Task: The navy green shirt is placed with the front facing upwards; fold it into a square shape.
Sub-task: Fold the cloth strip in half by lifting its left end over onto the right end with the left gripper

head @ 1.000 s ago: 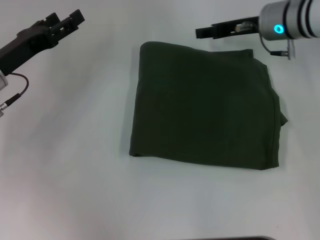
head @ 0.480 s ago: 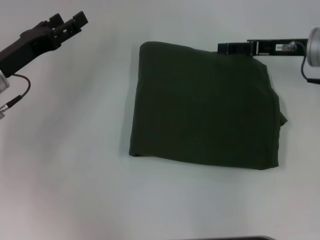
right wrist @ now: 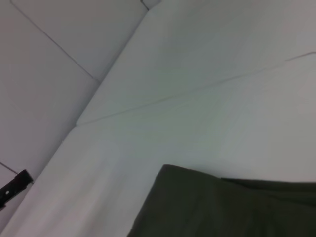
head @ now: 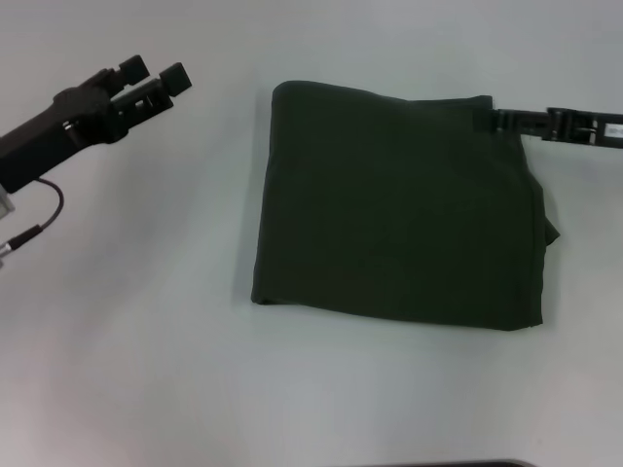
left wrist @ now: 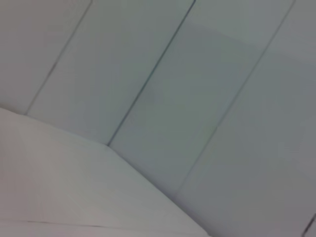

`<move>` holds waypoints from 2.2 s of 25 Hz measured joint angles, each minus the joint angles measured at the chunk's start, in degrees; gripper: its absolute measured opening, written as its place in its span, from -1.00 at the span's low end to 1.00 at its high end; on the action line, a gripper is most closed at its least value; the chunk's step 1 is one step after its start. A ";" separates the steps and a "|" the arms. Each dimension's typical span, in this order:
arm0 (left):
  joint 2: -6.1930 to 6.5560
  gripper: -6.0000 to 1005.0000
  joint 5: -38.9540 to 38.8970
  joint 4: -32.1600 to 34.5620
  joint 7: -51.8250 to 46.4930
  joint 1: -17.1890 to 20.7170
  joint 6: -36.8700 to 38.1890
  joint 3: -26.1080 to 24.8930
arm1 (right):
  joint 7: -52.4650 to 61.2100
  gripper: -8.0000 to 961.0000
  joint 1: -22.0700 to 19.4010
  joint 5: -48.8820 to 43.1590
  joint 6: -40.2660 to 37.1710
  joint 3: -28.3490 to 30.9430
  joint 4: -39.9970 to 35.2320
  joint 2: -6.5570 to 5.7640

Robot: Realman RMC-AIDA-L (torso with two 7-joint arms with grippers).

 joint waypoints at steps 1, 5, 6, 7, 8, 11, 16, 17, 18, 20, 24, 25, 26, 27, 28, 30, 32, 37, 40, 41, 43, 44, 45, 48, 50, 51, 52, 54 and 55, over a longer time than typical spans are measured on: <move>0.02 0.86 0.00 0.00 0.00 0.31 0.78 0.25 | -0.08 0.63 -0.79 0.00 -0.73 0.64 -0.03 -0.21; 0.10 0.86 -0.10 -0.03 0.07 1.35 2.41 0.68 | -0.25 0.62 -4.13 -0.01 -2.50 2.96 -0.38 -1.11; 0.09 0.86 -0.15 -0.06 0.07 1.47 2.49 0.75 | -0.24 0.62 -4.69 -0.05 -2.77 3.39 -0.44 -1.23; 0.03 0.86 -0.29 -0.17 0.07 1.54 2.51 0.78 | -0.17 0.62 -5.54 -0.13 -3.12 4.05 -0.50 -1.42; -0.02 0.86 -0.33 -0.19 0.07 1.55 2.51 0.78 | 0.04 0.62 -6.22 -0.23 -3.41 4.54 -0.52 -1.62; -0.27 0.86 -0.39 -0.21 0.07 1.53 2.52 0.78 | 0.74 0.62 -7.77 -0.43 -3.82 5.39 -0.54 -2.04; -0.50 0.86 -0.34 -0.24 0.10 1.02 2.54 0.78 | 1.60 0.62 -9.39 -2.05 -3.66 6.53 -0.19 -2.20; -0.52 0.86 -0.28 -0.24 0.12 0.97 2.54 0.78 | 1.87 0.63 -9.48 -2.64 -3.65 6.63 -0.10 -2.20; -0.53 0.86 -0.18 -0.24 0.12 0.88 2.55 0.80 | 2.05 0.63 -9.52 -3.10 -3.67 6.70 -0.06 -2.19; -0.53 0.86 -0.02 -0.23 0.13 0.77 2.56 0.88 | 2.33 0.63 -9.56 -3.97 -3.79 6.83 -0.03 -2.04; -0.53 0.86 0.00 -0.28 -0.14 0.79 2.47 1.08 | 2.72 0.63 -9.60 -4.44 -3.91 6.88 -0.01 -1.69; -0.53 0.86 0.00 -0.30 -0.18 0.83 2.47 1.12 | 2.79 0.63 -9.61 -4.45 -4.01 6.88 -0.01 -1.66; -0.53 0.87 0.00 -0.31 -0.27 0.91 2.50 1.13 | 2.84 0.63 -9.61 -4.45 -4.11 6.88 -0.01 -1.65; -0.53 0.87 0.00 -0.32 -0.33 0.96 2.54 1.12 | 2.85 0.64 -9.62 -4.41 -4.29 6.90 -0.01 -1.63; -0.53 0.87 0.00 -0.32 -0.39 1.00 2.57 1.14 | 2.85 0.64 -9.62 -4.34 -4.44 6.92 -0.01 -1.62; -0.50 0.87 0.00 -0.34 -0.48 1.13 2.57 1.14 | 2.84 0.64 -9.55 -4.20 -4.66 6.99 -0.01 -1.62; -0.46 0.88 0.00 -0.34 -0.47 1.28 2.58 1.19 | 2.81 0.64 -9.36 -4.14 -4.69 7.11 -0.01 -1.62; -0.45 0.88 0.07 -0.35 -0.44 1.47 2.33 1.71 | 2.78 0.64 -8.85 -4.10 -4.71 7.32 -0.01 -1.45; -0.43 0.88 0.08 -0.35 -0.38 1.47 2.26 1.74 | 2.79 0.64 -8.78 -3.99 -4.73 7.46 -0.01 -1.44; -0.41 0.88 0.09 -0.35 -0.38 1.47 2.18 1.74 | 2.77 0.64 -8.77 -3.92 -4.74 7.67 -0.01 -1.44; -0.36 0.87 0.09 -0.34 -0.38 1.46 1.94 1.75 | 2.62 0.64 -8.78 -3.82 -4.74 8.05 -0.01 -1.44; -0.36 0.87 0.09 -0.34 -0.39 1.46 1.91 1.76 | 2.54 0.64 -8.78 -3.81 -4.74 8.16 -0.01 -1.43; -0.34 0.87 0.09 -0.34 -0.39 1.45 1.90 1.76 | 2.49 0.64 -8.76 -3.81 -4.72 8.20 -0.01 -1.42; -0.29 0.87 0.04 -0.34 -0.45 1.45 1.87 1.75 | 2.64 0.63 -8.47 -3.94 -4.44 8.20 -0.01 -1.33; -0.27 0.87 -0.07 -0.32 -0.49 1.43 1.88 1.76 | 2.77 0.62 -8.30 -3.95 -4.36 8.50 -0.01 -1.28; -0.27 0.87 -0.11 -0.30 -0.49 1.40 1.88 1.75 | 2.73 0.54 -8.29 -3.89 -4.45 9.17 -0.01 -1.28; -0.27 0.87 -0.13 -0.29 -0.49 1.34 1.89 1.74 | 2.61 0.46 -8.27 -3.83 -4.69 9.89 -0.01 -1.28; -0.27 0.87 -0.13 -0.29 -0.48 1.28 1.87 1.72 | 2.21 0.29 -8.29 -3.78 -5.32 11.44 -0.01 -1.31; -0.27 0.87 -0.09 -0.29 -0.44 1.25 1.87 1.73 | 2.07 0.21 -8.33 -3.78 -5.53 11.82 -0.01 -1.32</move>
